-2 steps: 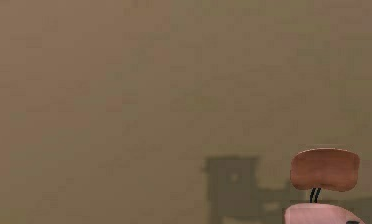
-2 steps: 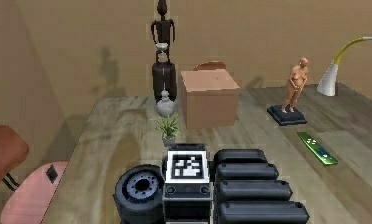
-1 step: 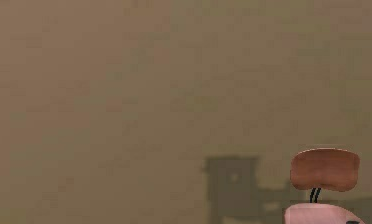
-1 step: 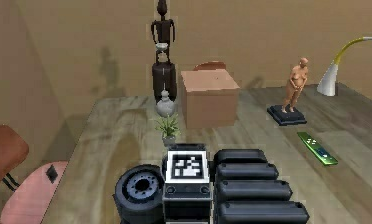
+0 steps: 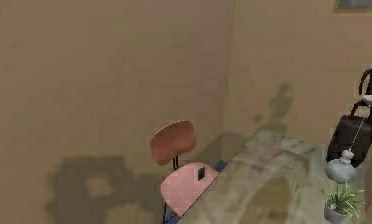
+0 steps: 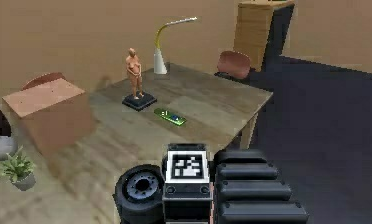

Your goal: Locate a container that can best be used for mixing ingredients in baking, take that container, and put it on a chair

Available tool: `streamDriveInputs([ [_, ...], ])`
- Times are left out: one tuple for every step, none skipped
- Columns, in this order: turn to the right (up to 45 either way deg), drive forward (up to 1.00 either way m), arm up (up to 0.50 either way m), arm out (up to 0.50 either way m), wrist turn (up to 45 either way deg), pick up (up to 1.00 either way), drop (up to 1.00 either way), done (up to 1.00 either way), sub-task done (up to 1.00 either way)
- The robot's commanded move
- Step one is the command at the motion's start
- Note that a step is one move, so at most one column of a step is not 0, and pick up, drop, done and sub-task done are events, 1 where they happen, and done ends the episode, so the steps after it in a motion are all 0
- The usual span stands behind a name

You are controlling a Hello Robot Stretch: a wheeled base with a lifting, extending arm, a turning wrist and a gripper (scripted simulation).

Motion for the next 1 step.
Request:
streamDriveInputs([
  [45.0, 0.00, 0.00, 0.00, 0.0, 0.00, 0.00, 0.00, 0.00],
])
